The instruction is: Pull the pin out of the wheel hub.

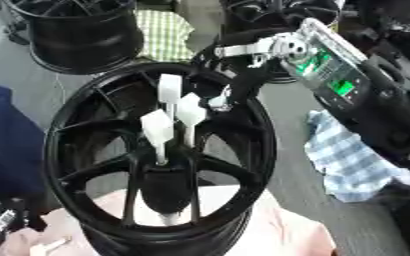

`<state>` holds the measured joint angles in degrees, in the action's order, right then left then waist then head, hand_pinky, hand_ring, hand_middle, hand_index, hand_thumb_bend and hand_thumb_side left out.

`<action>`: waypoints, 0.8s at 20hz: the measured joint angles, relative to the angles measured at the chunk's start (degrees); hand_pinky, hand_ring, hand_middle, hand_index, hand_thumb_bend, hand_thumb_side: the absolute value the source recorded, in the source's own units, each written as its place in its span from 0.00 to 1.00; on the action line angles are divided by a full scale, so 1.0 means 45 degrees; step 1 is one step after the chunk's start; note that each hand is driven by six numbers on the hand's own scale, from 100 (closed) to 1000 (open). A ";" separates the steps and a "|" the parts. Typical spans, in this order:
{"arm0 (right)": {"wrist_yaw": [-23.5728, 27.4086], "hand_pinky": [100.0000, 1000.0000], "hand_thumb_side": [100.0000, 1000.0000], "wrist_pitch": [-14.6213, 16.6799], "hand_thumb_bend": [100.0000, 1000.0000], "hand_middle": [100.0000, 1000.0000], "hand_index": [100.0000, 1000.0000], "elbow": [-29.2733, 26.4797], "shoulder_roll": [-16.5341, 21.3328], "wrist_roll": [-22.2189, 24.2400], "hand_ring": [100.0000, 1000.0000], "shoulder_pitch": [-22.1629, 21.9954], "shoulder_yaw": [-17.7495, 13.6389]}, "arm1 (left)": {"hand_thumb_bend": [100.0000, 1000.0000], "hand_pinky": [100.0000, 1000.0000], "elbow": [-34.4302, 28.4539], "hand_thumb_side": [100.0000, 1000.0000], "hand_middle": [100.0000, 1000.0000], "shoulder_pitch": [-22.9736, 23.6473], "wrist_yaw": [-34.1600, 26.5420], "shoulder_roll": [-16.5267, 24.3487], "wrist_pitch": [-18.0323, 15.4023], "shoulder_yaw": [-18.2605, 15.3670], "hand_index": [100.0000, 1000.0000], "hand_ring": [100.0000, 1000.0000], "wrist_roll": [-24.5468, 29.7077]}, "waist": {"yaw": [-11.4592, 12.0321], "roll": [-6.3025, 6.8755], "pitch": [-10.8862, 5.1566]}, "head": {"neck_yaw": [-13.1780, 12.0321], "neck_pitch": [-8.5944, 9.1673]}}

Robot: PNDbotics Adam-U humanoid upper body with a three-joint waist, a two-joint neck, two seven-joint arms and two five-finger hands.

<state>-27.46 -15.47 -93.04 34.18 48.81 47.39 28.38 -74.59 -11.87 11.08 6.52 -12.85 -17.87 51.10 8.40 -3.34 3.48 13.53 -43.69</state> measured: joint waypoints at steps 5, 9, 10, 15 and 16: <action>-0.0248 0.85 0.40 0.0120 0.20 0.87 0.95 0.0095 -0.0196 0.0256 0.87 0.0002 0.0171 | 0.00 0.57 -0.0068 0.82 0.56 -0.0009 0.0000 -0.0086 0.0031 0.0009 0.84 0.53 0.0021 | 0.0068 0.0002 0.0000 | 0.0056 0.0002; -0.0576 0.85 0.40 0.0233 0.20 0.86 0.94 0.0372 -0.0398 0.0425 0.87 0.0002 0.0256 | 0.00 0.57 -0.0080 0.82 0.56 -0.0042 0.0001 -0.0109 0.0076 0.0078 0.84 0.53 0.0037 | 0.0106 0.0002 0.0000 | 0.0091 0.0002; -0.0651 0.86 0.40 0.0262 0.20 0.86 0.94 0.0451 -0.0438 0.0454 0.87 0.0002 0.0282 | 0.00 0.57 -0.0082 0.82 0.56 -0.0044 0.0001 -0.0110 0.0079 0.0080 0.84 0.53 0.0036 | 0.0109 0.0002 0.0000 | 0.0106 0.0002; -0.0965 0.85 0.40 0.0417 0.20 0.85 0.93 0.0815 -0.0677 0.0588 0.87 0.0001 0.0363 | 0.00 0.57 -0.0149 0.82 0.56 -0.0056 0.0001 -0.0113 0.0088 0.0085 0.84 0.53 0.0031 | 0.0160 0.0002 0.0006 | 0.0164 0.0002; -0.1019 0.85 0.40 0.0444 0.20 0.84 0.93 0.0874 -0.0725 0.0604 0.87 0.0000 0.0373 | 0.00 0.57 -0.0152 0.82 0.56 -0.0058 0.0001 -0.0115 0.0089 0.0087 0.84 0.53 0.0031 | 0.0164 0.0002 0.0010 | 0.0167 0.0002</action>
<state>-32.05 -13.48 -89.11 30.92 51.52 47.39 30.06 -75.27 -12.13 11.08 6.00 -12.44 -17.48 51.24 9.14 -3.33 3.52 14.28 -43.68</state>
